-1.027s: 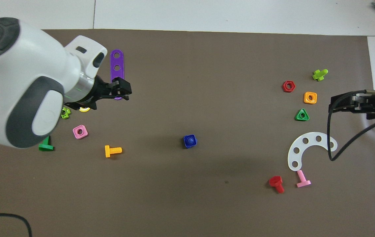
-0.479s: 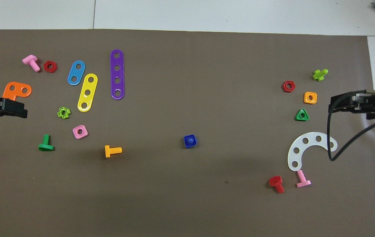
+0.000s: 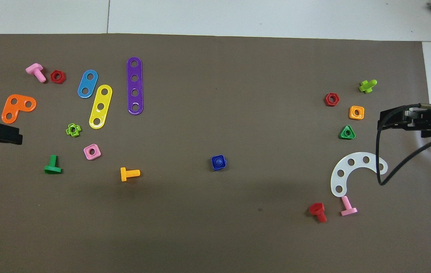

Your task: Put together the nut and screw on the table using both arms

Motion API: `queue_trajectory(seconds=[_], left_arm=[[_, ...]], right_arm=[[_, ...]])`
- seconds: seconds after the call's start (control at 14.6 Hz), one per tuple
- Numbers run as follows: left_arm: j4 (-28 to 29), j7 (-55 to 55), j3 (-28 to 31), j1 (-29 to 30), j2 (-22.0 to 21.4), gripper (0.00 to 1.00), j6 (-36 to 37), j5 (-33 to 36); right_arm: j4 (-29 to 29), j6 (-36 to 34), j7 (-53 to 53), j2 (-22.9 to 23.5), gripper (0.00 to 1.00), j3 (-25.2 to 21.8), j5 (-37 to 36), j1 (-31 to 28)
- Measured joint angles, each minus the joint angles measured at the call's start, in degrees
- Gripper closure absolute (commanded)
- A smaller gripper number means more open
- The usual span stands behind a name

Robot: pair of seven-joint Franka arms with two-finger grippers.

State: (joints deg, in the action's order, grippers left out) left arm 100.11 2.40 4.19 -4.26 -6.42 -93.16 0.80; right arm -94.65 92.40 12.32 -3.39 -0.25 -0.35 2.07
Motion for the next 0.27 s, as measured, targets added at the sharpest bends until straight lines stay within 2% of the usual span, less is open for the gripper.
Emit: queue_trajectory(seconds=[0.27], left_arm=[[-0.16,0.00,-0.25,0.00,-0.32,0.00,-0.28,0.03]], right_arm=[[0.00,0.00,0.00,0.00,0.00,0.00,0.00,0.00]])
